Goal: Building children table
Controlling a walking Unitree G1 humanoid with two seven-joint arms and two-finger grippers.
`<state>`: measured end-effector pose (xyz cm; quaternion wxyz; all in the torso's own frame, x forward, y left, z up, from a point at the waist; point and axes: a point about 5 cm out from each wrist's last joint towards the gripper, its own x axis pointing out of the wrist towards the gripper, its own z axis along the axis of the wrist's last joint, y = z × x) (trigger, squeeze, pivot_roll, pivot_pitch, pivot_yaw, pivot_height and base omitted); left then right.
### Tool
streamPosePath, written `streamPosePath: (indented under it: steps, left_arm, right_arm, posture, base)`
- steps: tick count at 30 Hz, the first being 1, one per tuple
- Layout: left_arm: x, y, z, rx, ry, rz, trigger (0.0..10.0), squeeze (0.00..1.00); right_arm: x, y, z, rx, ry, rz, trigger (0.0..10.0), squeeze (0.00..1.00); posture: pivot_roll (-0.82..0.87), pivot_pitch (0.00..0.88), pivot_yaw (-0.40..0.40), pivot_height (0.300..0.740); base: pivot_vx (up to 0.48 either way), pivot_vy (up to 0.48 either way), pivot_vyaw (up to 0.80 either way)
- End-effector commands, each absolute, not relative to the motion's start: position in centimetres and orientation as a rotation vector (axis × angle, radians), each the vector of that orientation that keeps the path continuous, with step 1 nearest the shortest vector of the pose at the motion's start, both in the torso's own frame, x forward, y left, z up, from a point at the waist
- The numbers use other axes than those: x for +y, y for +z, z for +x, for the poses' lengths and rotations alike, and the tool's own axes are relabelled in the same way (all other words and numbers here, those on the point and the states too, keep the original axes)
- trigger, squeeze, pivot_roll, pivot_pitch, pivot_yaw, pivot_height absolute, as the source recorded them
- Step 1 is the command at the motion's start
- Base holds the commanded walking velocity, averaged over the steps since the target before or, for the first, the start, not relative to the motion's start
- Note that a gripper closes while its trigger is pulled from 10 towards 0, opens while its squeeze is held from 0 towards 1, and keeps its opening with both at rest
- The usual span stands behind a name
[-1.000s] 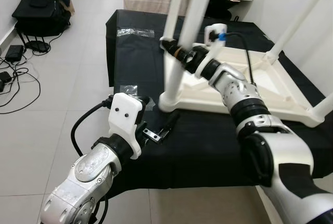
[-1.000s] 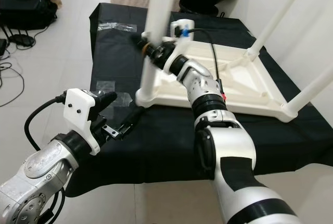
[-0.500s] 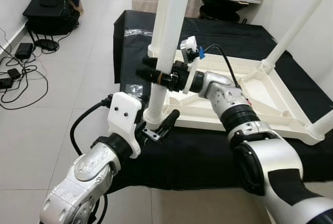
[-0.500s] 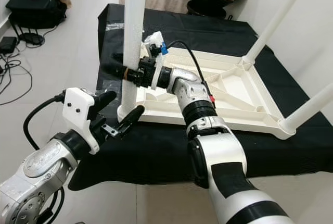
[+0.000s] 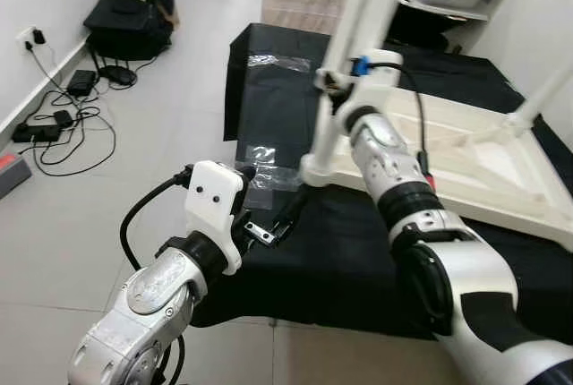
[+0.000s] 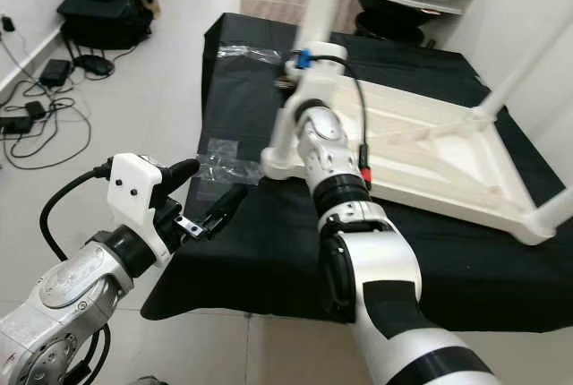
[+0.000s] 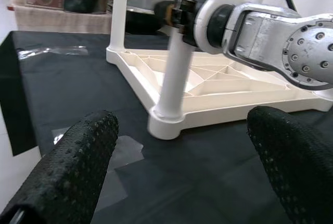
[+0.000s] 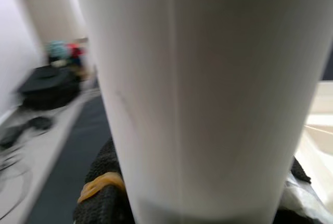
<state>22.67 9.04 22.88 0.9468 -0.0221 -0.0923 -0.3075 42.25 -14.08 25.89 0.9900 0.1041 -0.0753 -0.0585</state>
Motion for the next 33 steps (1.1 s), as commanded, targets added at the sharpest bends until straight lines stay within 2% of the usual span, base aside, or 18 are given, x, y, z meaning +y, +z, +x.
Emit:
streamPosePath:
  steps: [1, 4, 6, 7, 8, 10, 11, 24, 25, 31, 33]
  left_arm:
    - [8.8, 22.8, 22.5, -0.186, -0.641, -0.047, 10.0, 0.0]
    - [8.7, 22.7, 22.6, -0.187, -0.642, -0.047, 10.0, 0.0]
    - [8.7, 22.7, 22.6, -0.186, -0.643, -0.047, 10.0, 0.0]
    - [8.7, 22.7, 22.6, -0.186, -0.643, -0.047, 10.0, 0.0]
    - [8.7, 22.7, 22.6, -0.186, -0.643, -0.047, 10.0, 0.0]
    - [8.6, 22.7, 22.6, -0.185, -0.642, -0.044, 10.0, 0.0]
    - [8.6, 22.7, 22.6, -0.185, -0.642, -0.046, 10.0, 0.0]
    - [8.6, 22.6, 22.6, -0.182, -0.639, -0.05, 10.0, 0.0]
    - [8.6, 22.6, 22.7, -0.182, -0.638, -0.051, 10.0, 0.0]
    - [8.7, 22.6, 22.7, -0.181, -0.634, -0.052, 10.0, 0.0]
    - [8.8, 22.5, 22.8, -0.18, -0.631, -0.052, 10.0, 0.0]
  right_arm:
    - [-15.2, 24.4, 42.1, -0.102, -0.195, 0.268, 0.0, 0.0]
    - [-12.6, 23.8, 41.6, -0.06, -0.244, 0.325, 0.0, 0.0]
    - [-12.1, 23.8, 41.5, -0.056, -0.247, 0.331, 0.0, 0.0]
    - [-11.1, 24.0, 41.6, -0.06, -0.187, 0.341, 10.0, 0.0]
    - [-11.1, 24.0, 41.6, -0.06, -0.187, 0.341, 10.0, 0.0]
    - [-9.1, 24.7, 41.3, -0.102, -0.11, 0.32, 10.0, 0.0]
    - [-9.1, 24.8, 41.2, -0.117, -0.11, 0.323, 10.0, 1.0]
    - [-9.2, 25.4, 40.6, -0.178, -0.107, 0.284, 10.0, 1.0]
    - [-9.2, 25.3, 40.6, -0.18, -0.098, 0.268, 10.0, 0.0]
    - [-9.5, 24.8, 40.2, -0.192, -0.085, 0.216, 10.0, 0.0]
    - [-10.3, 23.0, 39.2, -0.196, -0.072, 0.176, 10.0, 0.0]
  posture:
    - [0.06, 0.109, -0.169, 0.74]
    - [0.06, 0.102, -0.17, 0.74]
    - [0.06, 0.102, -0.17, 0.74]
    - [0.06, 0.098, -0.171, 0.74]
    - [0.06, 0.098, -0.171, 0.74]
    - [0.06, 0.098, -0.171, 0.74]
    - [0.06, 0.1, -0.174, 0.74]
    - [0.05, 0.11, -0.174, 0.74]
    - [0.05, 0.111, -0.175, 0.74]
    - [0.05, 0.112, -0.175, 0.74]
    - [0.04, 0.113, -0.172, 0.74]
  base:
    - [0.0, 0.0, 0.0]
    - [0.0, 0.0, 0.0]
    - [0.0, 0.0, 0.0]
    - [0.0, 0.0, 0.0]
    - [0.0, 0.0, 0.0]
    - [0.0, 0.0, 0.0]
    - [0.0, 0.0, 0.0]
    - [0.0, 0.0, 0.0]
    - [0.0, 0.0, 0.0]
    - [0.0, 0.0, 0.0]
    - [0.0, 0.0, 0.0]
